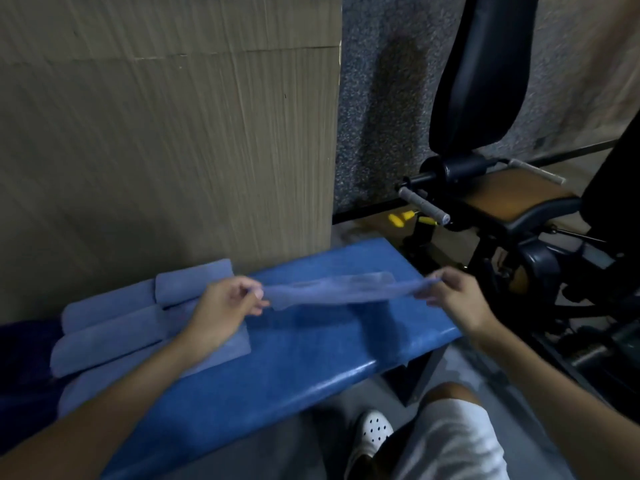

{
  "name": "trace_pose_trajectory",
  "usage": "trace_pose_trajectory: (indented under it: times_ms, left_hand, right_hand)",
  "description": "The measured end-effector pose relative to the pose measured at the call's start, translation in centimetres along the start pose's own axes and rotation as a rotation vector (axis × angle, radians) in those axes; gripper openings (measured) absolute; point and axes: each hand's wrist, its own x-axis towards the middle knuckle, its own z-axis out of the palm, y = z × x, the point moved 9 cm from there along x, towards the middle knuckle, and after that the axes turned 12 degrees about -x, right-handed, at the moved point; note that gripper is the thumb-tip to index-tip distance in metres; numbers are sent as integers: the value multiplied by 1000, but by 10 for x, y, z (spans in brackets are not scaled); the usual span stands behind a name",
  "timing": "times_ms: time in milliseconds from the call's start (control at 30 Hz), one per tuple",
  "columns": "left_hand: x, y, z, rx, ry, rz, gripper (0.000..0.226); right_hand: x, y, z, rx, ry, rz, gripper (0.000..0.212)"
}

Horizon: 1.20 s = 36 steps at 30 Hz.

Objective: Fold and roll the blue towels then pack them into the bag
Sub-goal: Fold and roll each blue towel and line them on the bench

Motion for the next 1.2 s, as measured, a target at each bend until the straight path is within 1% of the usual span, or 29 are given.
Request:
trace_pose_trajectory:
  times_ms: [67, 100, 167, 267, 333, 500, 733, 833, 933, 1067, 1200]
  left_hand:
    - [-28, -33, 0, 71, -40, -88, 18]
    - [-40, -43, 0, 89, -55, -126, 15]
    - [-58, -56, -1, 118, -63, -182, 11]
    - [-71, -60, -1, 167, -84, -218, 7]
    - [-72, -59, -1, 219, -82, -199, 7]
    - [-46, -58, -2, 277, -1, -102, 10]
    - [10, -68, 3, 549, 84, -12, 18]
    - [28, -72, 4, 659, 129, -12, 16]
    - [44, -86, 2, 729, 141, -53, 16]
    - [55, -104, 2, 833, 118, -92, 15]
    - [58, -121, 6, 962, 56, -114, 16]
  right_hand:
    - [-23, 29, 11, -76, -49, 47, 24]
    - [-33, 39, 13, -128, -62, 45, 22]
    - [-48, 52, 15, -212, -74, 44, 15]
    - [-59, 65, 13, -247, -63, 72, 18]
    - [-59, 66, 12, -248, -56, 66, 19]
    - [-42, 63, 17, -276, -4, 5, 15]
    - [8, 64, 42, -329, 24, -30, 12]
    - [30, 70, 52, -357, 36, -30, 13]
    - [47, 79, 58, -367, 62, -7, 10]
    - [61, 88, 69, -443, 49, -12, 10]
    - [67, 100, 78, -507, 48, -2, 7]
